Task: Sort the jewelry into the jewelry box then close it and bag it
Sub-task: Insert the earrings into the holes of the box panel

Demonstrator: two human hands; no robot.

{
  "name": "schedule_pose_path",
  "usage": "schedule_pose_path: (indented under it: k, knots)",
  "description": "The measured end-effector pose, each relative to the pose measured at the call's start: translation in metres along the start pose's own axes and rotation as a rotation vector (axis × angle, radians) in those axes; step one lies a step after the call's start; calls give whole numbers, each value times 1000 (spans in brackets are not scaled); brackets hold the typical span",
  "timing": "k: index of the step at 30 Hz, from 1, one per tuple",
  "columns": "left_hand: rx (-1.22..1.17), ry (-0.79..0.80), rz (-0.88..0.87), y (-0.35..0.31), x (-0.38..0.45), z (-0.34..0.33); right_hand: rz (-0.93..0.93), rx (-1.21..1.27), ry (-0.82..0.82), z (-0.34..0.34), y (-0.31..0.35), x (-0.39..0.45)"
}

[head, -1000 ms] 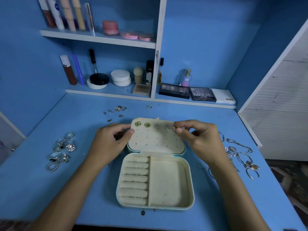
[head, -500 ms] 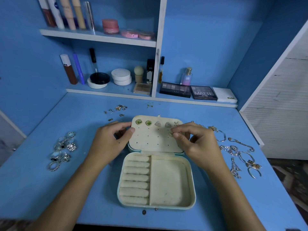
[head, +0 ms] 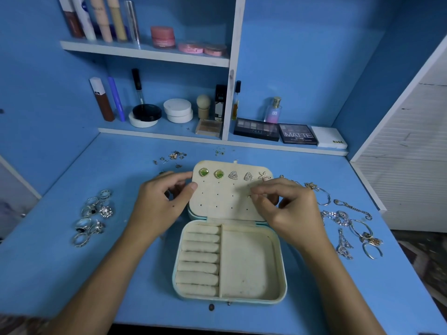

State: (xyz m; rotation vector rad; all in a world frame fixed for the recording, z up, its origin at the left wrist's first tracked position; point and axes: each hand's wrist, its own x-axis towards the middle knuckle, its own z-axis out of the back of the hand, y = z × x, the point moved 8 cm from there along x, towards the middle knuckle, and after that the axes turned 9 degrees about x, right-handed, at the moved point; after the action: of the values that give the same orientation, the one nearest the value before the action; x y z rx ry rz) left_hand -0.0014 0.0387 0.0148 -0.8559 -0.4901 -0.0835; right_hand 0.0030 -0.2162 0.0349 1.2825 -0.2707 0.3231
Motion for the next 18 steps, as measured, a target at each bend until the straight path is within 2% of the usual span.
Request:
schedule_pose_path:
  k: [18]
  knots:
    - [-38, -31, -58, -8, -1, 6, -79, 40, -90, -1, 7, 0]
